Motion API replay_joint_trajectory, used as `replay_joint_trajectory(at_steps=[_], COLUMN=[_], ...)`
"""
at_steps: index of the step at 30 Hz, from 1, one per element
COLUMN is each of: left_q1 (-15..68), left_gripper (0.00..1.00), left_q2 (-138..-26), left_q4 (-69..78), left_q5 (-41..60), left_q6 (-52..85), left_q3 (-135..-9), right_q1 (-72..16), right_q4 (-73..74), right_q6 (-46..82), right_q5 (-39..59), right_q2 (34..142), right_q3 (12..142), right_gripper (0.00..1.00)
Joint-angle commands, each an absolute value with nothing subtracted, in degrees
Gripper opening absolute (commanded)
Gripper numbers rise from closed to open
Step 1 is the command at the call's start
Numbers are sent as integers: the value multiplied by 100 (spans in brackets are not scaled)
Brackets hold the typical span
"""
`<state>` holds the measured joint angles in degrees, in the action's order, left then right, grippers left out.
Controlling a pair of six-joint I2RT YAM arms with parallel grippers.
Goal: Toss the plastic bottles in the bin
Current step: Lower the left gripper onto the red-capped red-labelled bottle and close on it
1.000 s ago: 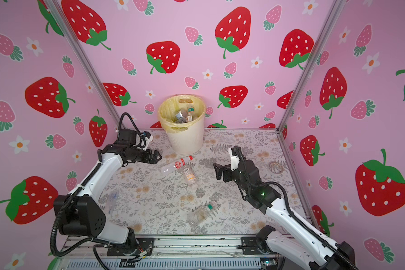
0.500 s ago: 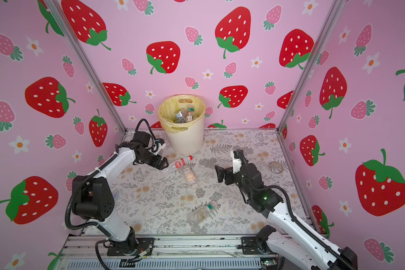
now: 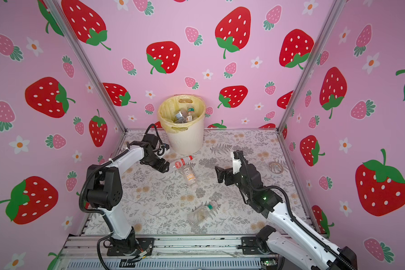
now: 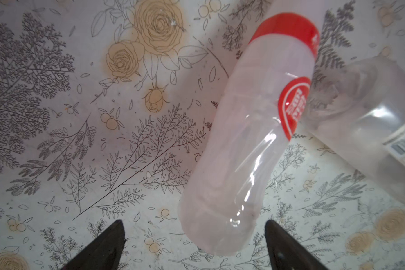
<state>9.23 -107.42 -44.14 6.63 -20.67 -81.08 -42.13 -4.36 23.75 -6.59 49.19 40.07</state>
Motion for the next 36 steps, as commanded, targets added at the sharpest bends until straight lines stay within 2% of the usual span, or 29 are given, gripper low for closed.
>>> replay_joint_trajectory(at_steps=[1,12,29,36], left_q1=[1062,1177,1228,1278], left_gripper=[94,79,69,59], left_q2=[-10835,-11092,-11171,-11216], left_q4=[-4606,-4737,-4806,-4841], left_q5=[466,308,290,329], left_q6=[-2278,-2384,-2414,-2430], left_q3=[-8330,-8436,-8475,-8494], right_q1=[-4209,-4201,-4199,-4192], right_q4=[-448,-457,-414,-428], right_q6=[2367,2364,2391,2391], right_q5=[-725,-739,-722,-725], right_q2=[4966,5049,5050,5031], right_q3=[3978,4009,3989,3977], right_gripper=[99,99,99,99])
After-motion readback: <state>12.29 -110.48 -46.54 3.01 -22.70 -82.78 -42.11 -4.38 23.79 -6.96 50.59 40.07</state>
